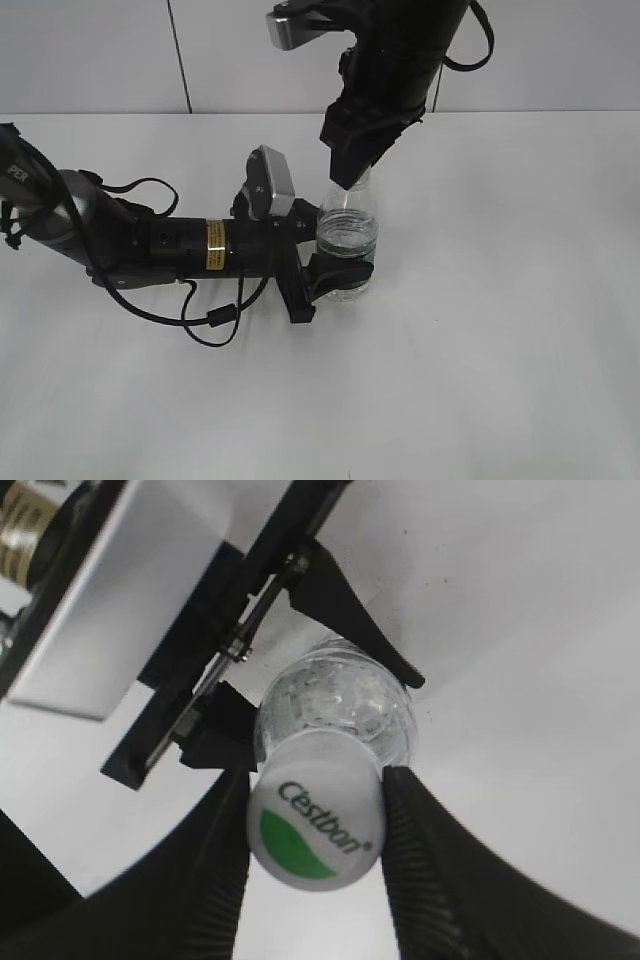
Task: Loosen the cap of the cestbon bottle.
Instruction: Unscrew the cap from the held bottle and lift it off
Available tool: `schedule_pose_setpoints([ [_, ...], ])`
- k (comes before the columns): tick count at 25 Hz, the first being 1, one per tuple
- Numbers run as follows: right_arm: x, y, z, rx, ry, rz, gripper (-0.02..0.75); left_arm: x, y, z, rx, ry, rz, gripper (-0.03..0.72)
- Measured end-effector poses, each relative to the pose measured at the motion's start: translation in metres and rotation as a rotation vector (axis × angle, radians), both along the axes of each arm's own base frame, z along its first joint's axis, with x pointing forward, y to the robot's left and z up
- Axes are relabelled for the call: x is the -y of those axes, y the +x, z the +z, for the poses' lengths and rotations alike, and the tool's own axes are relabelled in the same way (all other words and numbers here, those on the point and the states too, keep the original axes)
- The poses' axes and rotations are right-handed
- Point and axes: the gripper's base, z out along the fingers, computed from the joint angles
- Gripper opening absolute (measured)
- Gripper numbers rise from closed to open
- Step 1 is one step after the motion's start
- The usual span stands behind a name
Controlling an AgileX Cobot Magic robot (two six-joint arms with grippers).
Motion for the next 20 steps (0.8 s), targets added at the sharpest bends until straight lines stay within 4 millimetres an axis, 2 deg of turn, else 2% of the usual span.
schedule_pose_setpoints([
  [5,-0.0002,0.0001,0.0004,0.122,-0.030,0.402,0.305,-0.0003,0.0000,0.0000,0.000,0.000,-0.001,0.412],
  [12,0.0018,0.0015,0.0002,0.249,-0.092,0.808,0.305,0.0000,-0.0002,0.0000,0.002,0.000,-0.002,0.412],
  [15,0.0023,0.0018,0.0001,0.270,-0.104,0.879,0.305,0.0000,-0.0001,0.0000,0.003,0.001,-0.002,0.412],
  [20,0.0024,0.0020,0.0001,0.277,-0.108,0.896,0.305,0.0001,0.0001,0.0001,0.004,0.001,-0.002,0.412],
])
